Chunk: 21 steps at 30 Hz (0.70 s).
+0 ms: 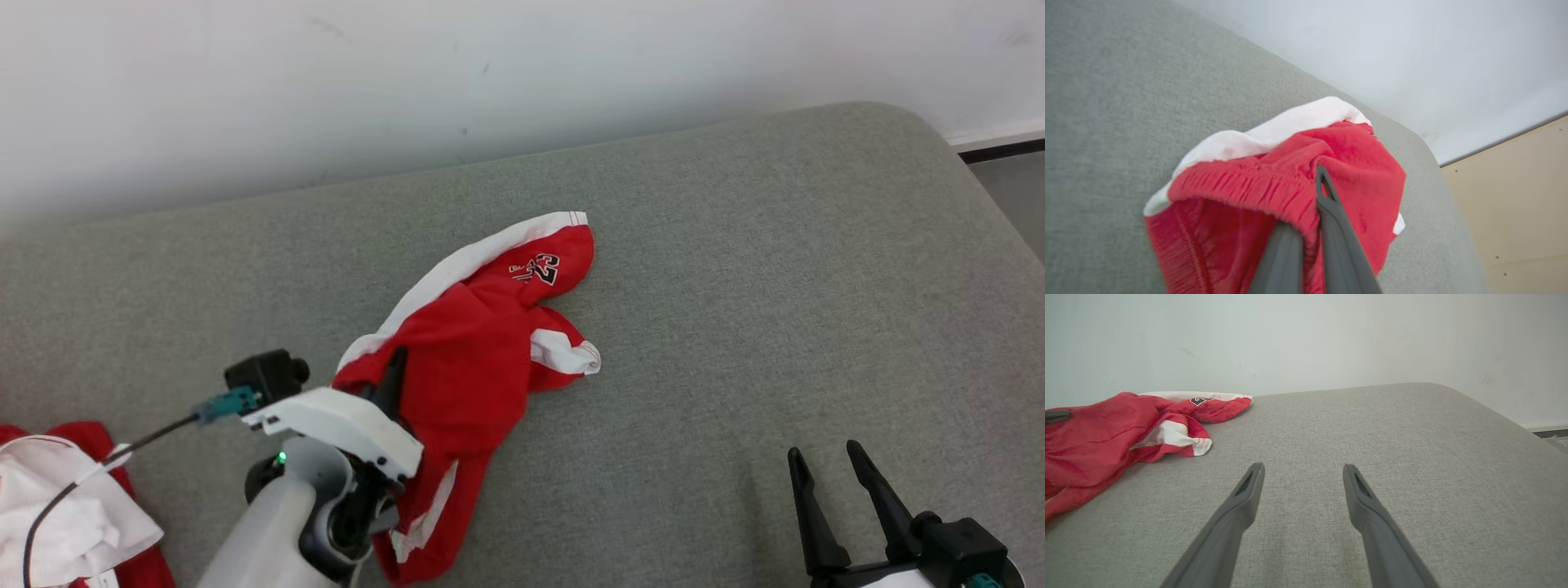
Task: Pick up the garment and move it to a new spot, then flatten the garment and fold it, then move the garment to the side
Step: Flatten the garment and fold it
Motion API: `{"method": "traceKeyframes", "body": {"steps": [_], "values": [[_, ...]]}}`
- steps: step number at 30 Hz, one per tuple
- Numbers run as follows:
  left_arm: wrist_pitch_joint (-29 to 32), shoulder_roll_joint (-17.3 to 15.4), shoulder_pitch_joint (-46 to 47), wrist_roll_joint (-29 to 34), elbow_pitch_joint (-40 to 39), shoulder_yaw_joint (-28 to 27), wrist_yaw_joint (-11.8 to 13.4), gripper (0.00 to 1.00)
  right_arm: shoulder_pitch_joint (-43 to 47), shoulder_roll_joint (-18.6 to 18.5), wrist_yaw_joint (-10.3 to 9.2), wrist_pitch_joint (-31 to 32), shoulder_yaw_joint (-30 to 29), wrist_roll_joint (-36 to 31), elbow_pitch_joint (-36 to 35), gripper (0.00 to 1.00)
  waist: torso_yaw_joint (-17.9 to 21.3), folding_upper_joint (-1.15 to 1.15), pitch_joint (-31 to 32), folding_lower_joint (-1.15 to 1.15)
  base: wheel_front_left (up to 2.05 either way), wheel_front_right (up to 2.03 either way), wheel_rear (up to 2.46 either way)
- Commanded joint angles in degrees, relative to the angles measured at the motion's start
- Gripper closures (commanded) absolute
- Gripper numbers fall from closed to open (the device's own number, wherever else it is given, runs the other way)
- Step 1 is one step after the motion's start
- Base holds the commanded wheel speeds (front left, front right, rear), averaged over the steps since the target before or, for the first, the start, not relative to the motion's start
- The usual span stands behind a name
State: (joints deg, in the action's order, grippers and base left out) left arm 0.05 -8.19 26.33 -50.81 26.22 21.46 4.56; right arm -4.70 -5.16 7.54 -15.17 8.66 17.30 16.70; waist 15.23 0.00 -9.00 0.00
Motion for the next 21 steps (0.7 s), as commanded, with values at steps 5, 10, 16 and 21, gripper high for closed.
{"method": "traceKeyframes", "body": {"steps": [5,10,16,21], "values": [[-2.08,-2.06,5.00,-0.15,3.62,-2.94,0.50,1.00,-1.26,0.22,-0.10,0.04,0.30,-0.12,-0.24,0.00,0.35,0.00,-1.34,0.00,0.00,0.00,0.00],[-4.96,-4.36,8.50,1.13,9.42,-5.33,2.49,1.00,-2.13,0.28,-0.10,0.04,0.58,-0.23,-0.09,0.00,0.84,0.00,-2.18,0.00,0.00,0.00,0.00],[-6.60,-3.77,8.93,2.00,14.73,-4.71,2.55,0.00,-1.90,0.29,-0.10,0.04,0.31,-0.50,0.29,0.00,0.99,0.00,-2.07,0.00,0.00,0.00,0.00],[-8.99,-3.73,6.21,2.87,16.01,-3.62,2.05,0.00,-0.56,0.29,-0.10,0.04,-0.52,-0.71,0.58,0.00,0.33,0.00,-0.66,0.00,0.00,0.00,0.00]]}}
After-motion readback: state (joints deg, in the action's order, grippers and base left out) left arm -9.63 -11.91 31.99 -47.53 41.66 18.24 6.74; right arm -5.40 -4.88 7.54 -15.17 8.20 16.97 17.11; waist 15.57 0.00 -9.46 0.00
